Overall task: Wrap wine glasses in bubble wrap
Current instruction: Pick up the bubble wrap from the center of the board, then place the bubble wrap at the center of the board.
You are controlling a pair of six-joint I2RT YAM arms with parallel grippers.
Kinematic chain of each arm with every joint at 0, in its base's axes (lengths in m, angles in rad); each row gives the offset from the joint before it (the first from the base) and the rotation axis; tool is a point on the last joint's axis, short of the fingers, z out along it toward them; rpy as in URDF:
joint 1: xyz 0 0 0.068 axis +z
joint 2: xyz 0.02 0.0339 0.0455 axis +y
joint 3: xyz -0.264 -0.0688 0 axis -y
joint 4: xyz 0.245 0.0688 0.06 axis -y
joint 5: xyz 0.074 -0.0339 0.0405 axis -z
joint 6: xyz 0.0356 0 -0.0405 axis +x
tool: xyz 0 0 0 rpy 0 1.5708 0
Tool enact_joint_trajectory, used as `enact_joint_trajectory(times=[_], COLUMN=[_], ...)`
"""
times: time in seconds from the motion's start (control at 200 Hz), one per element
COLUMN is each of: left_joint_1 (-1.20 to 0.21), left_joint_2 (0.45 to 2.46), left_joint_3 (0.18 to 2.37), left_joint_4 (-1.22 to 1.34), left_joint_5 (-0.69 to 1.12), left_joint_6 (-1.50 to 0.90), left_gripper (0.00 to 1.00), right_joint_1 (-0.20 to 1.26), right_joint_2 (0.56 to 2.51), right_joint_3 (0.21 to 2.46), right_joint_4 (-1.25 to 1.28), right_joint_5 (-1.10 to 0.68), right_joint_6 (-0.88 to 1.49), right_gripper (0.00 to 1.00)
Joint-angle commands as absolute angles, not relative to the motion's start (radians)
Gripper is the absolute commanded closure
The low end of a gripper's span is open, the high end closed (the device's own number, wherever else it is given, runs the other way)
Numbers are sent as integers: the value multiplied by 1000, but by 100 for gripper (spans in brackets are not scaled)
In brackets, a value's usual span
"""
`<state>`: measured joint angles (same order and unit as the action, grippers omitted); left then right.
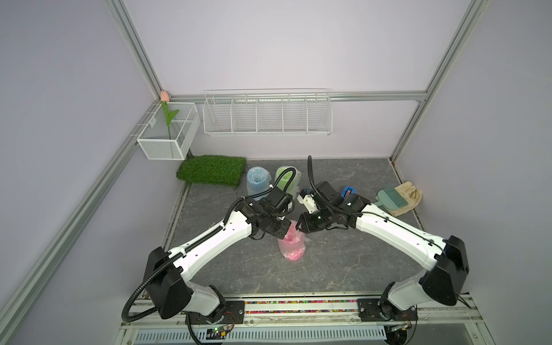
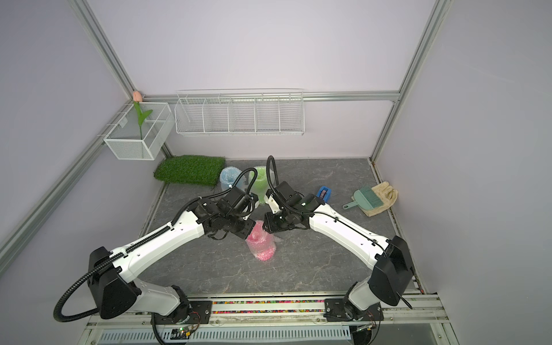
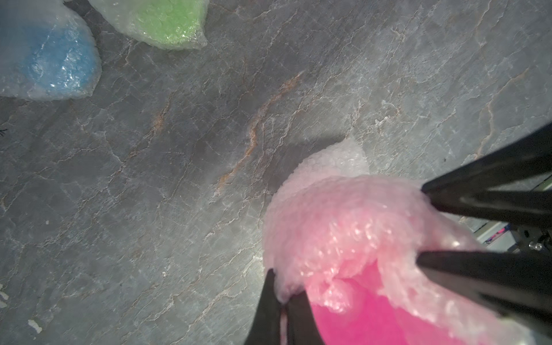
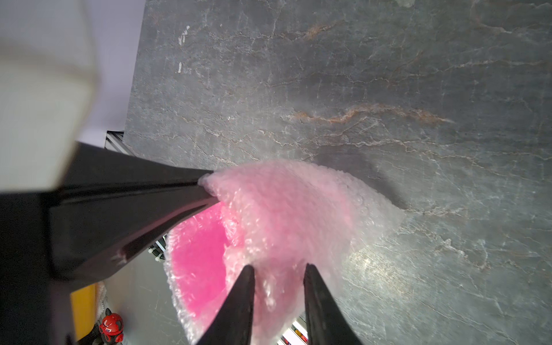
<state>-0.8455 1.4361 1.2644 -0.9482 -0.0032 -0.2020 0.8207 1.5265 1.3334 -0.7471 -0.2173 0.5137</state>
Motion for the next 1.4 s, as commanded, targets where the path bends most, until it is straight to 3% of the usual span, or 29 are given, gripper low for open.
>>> enact_joint_trajectory(times=[0.0,0.36,0.51,0.62,0.765,0.89,1.15,1.4], left_joint_1=[-855,-860,-861,-860,-859,-860,-853,-847], left_joint_2=[1453,1438,1419,1399,1355,1320,1306,1298], left_joint_3=[1305,1308,1302,1303,1289,1259,1221,1191], left_joint_4=[-912,-874,-853,-851,-834,-812,-830,-868], left_joint_5=[2,24,24,-5,-70,-122,-212,-285], left_joint_6=[-228,-266,-282,-287,-296,-305,-318,-356], left_gripper=[100,100,100,86,56,42,39,39], right_joint_1=[843,862,863,853,798,723,506,380], right_joint_2=[1561,1614,1611,1601,1579,1572,1655,1881], right_joint_3=[1360,1407,1423,1449,1475,1509,1651,1894], right_joint_4=[-817,-899,-920,-948,-995,-1014,-1022,-1060], right_joint_5=[-165,-15,34,69,102,119,107,93], right_joint_6=[519,505,501,484,445,400,289,213], right_gripper=[68,78,90,93,93,93,93,93])
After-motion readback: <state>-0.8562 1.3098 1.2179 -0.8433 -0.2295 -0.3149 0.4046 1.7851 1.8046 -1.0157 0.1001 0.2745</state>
